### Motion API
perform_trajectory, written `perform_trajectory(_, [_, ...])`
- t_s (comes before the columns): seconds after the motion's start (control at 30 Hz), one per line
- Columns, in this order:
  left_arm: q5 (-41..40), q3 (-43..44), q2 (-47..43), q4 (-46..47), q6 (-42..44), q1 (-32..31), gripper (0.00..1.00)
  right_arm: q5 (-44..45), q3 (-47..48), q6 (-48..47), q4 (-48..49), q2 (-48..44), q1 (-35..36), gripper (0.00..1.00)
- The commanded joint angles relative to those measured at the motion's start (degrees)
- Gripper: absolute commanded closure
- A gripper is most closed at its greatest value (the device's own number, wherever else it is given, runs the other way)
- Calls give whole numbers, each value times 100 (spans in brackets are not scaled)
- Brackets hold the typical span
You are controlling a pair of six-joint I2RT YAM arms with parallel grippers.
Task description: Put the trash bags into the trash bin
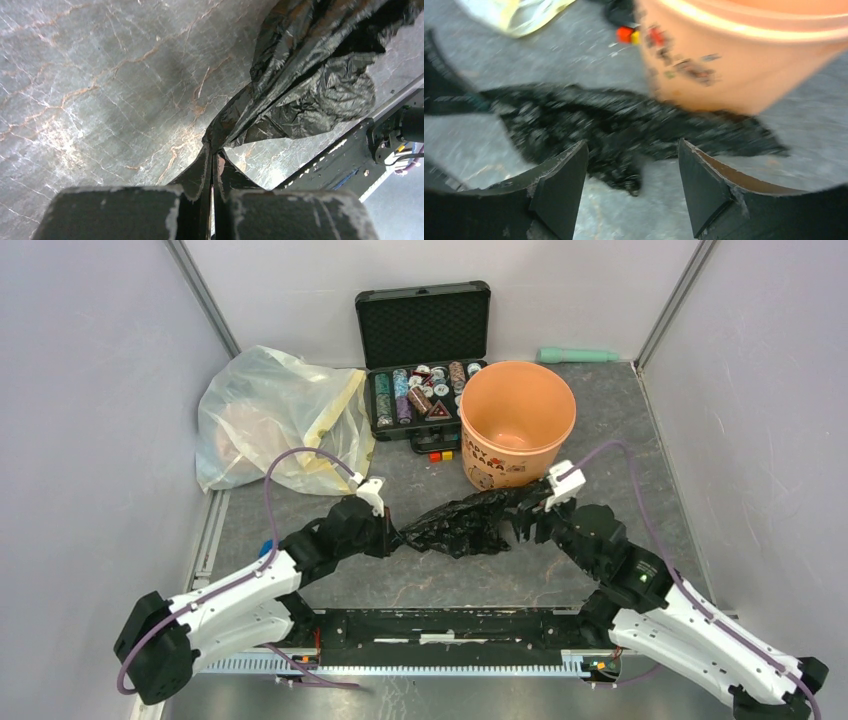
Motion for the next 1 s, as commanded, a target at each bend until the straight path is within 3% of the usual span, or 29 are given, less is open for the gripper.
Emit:
perform_trajectory(0.0, [191,267,271,-341,-432,4,98,-1987,-393,406,265,254,2,27])
perform_trajectory(0.23, [133,241,416,-358,-387,10,98,-2126,-1564,1040,1500,228,8,13])
perform_trajectory(0.5, [23,258,520,-468,-230,10,98,-2213,-1890,919,2148,1139,49,34])
perform_trajectory(0.67, [66,250,535,-472,-187,10,98,-1946,-1941,965,2520,1374,216,26])
perform_trajectory(0.77, [48,267,558,-506,-175,9,98,-1480,-1851,918,2309,1524,278,26])
perform_trajectory(0.97, [15,325,536,-577,-135,10,98,-599,-1922,883,2263,1468,275,45])
